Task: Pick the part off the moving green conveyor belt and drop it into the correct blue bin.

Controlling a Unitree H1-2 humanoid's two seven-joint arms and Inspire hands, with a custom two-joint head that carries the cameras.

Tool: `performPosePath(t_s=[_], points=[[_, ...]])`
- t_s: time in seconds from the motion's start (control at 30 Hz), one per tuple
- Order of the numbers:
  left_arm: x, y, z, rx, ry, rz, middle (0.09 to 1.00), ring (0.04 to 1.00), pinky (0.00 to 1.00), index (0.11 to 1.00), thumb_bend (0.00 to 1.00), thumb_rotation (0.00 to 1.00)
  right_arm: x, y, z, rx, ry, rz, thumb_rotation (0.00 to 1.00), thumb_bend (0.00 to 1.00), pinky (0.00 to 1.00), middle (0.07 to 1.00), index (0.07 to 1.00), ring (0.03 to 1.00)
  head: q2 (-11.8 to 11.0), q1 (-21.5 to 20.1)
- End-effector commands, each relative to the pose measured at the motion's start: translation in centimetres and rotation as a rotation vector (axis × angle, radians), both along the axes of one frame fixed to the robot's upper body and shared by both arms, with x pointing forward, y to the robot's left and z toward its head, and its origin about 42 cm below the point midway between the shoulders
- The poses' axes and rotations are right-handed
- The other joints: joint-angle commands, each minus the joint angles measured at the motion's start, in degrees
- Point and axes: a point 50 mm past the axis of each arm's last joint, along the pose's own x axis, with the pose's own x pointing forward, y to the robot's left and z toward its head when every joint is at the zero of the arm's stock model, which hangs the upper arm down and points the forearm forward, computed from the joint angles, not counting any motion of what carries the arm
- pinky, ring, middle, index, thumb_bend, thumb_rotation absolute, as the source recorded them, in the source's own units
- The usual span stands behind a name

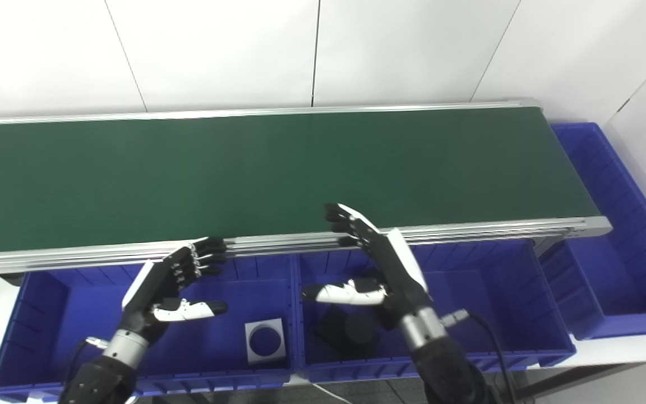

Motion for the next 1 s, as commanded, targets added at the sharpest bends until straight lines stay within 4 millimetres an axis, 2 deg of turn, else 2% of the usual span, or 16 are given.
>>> performPosePath(t_s=[0.0,0.23,0.43,0.73,0.97], points=[[0.3,-0.2,0.8,-0.008,-0.066,0.011,0.778,0.748,0.71,0.771,0.97,0.19,0.5,0.2,0.1,0.040,-0.062,0.023,0.38,0.86,0.76,0.847,0.869,0.822,-0.50,1.31],[-0.7,-1.3,0.4,-0.019,-0.051,0.038,0.793,0.763,0.72,0.789,0.96,0.17,1.2,-0.9,-3.4,0.074,-0.035,0.030,0.42,0.85,0.76,0.829,0.855,0.809,-2.35,6.00],[-1.1,-1.4,0.0,-0.019,-0.048,0.055,0.825,0.800,0.74,0.818,0.96,0.18,1.4,-2.0,-5.6,0.104,0.013,0.028,0.47,0.80,0.75,0.820,0.856,0.804,-3.50,7.72],[-1.1,-2.2,-0.5,-0.005,-0.050,0.056,0.848,0.820,0.75,0.838,0.98,0.21,0.9,-3.9,-7.1,0.107,0.018,-0.005,0.47,0.76,0.73,0.802,0.843,0.778,-5.56,9.42],[-1.2,-2.8,-0.9,0.007,-0.053,0.064,0.851,0.824,0.76,0.841,0.96,0.21,0.5,-4.2,-7.2,0.105,0.001,-0.006,0.46,0.73,0.73,0.796,0.836,0.778,-6.98,10.27]])
